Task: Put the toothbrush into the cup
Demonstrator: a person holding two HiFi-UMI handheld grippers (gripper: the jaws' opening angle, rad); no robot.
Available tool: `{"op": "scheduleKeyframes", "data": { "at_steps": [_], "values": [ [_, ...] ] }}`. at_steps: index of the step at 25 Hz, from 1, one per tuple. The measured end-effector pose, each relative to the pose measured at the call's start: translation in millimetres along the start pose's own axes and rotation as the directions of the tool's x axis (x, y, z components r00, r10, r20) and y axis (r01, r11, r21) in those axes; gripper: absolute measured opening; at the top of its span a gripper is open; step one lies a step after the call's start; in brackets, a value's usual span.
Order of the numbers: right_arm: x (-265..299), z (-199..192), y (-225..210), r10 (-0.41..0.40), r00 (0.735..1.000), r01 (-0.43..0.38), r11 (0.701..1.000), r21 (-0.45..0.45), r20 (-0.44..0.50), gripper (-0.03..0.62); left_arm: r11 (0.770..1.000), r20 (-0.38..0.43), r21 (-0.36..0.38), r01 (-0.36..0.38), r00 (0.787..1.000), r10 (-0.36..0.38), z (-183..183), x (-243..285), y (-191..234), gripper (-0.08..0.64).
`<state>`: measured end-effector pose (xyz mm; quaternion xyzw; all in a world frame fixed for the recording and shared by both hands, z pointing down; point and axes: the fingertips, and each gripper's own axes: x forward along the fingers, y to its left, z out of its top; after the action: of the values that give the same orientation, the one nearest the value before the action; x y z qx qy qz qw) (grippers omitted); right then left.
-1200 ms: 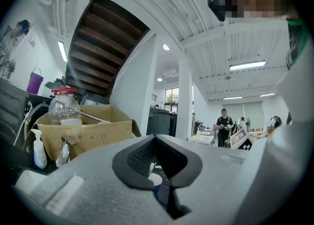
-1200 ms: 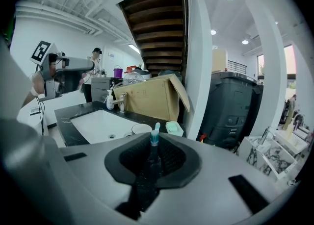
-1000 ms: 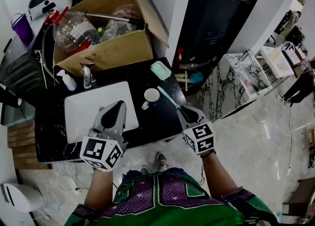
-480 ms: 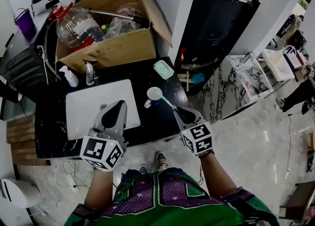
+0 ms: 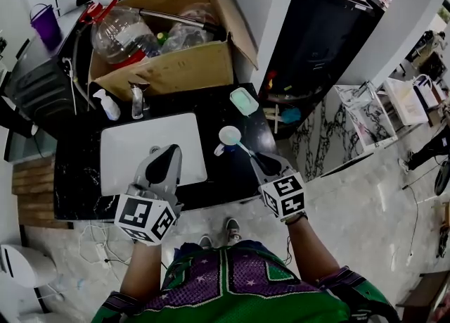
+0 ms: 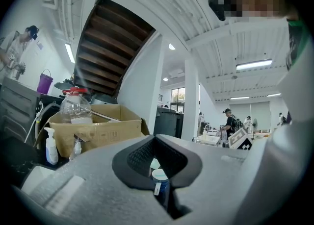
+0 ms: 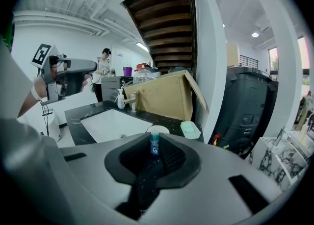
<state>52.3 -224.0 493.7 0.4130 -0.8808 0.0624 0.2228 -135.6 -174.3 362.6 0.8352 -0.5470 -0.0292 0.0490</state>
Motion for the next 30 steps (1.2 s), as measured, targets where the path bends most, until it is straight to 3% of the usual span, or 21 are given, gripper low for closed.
{"op": "scheduleKeyframes", "data": {
  "at_steps": [30],
  "values": [
    [48, 15, -34, 0.014, 0.999, -0.016, 0.998, 0.055, 0.033, 0.055, 0.997, -0.024, 0.008, -0.078, 0.997, 0.078, 2, 18, 26, 0.017]
  ]
}}
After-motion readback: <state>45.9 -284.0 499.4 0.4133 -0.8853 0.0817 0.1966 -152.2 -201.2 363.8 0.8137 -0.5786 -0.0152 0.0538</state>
